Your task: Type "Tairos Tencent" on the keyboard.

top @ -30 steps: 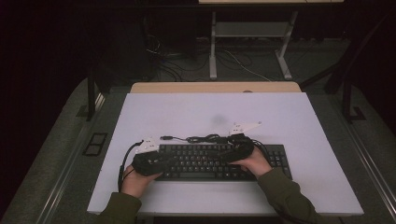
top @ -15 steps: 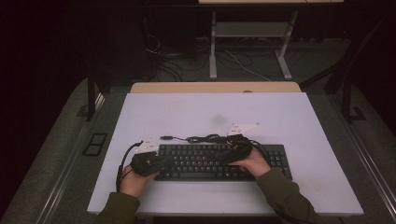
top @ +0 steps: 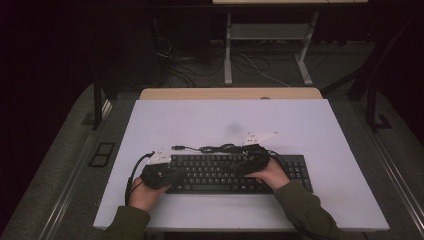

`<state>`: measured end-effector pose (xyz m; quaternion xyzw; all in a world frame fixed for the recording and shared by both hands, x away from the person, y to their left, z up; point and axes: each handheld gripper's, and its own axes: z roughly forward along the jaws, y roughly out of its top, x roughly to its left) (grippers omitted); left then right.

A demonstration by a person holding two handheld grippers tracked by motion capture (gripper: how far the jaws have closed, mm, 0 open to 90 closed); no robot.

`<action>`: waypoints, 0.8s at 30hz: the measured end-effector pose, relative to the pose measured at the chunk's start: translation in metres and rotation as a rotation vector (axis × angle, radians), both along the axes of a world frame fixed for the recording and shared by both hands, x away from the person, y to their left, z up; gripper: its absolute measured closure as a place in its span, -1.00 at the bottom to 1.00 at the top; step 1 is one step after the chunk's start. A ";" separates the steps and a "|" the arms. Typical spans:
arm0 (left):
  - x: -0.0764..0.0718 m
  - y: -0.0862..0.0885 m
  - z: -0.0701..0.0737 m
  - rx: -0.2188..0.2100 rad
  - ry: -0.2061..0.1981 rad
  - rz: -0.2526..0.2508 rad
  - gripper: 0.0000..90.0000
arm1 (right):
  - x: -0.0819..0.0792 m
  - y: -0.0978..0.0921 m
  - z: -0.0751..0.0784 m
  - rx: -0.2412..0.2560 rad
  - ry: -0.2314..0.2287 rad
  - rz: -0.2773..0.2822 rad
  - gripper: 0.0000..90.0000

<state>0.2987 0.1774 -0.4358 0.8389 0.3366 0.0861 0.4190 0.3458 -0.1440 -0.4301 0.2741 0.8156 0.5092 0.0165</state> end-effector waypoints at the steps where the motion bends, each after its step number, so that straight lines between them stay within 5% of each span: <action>1: 0.000 0.000 0.000 -0.004 0.001 0.003 0.98 | 0.000 0.000 0.000 0.001 0.000 -0.001 -0.57; 24: 0.000 0.000 0.003 -0.011 0.001 0.003 0.95 | 0.000 -0.001 0.002 -0.001 -0.006 -0.007 -0.57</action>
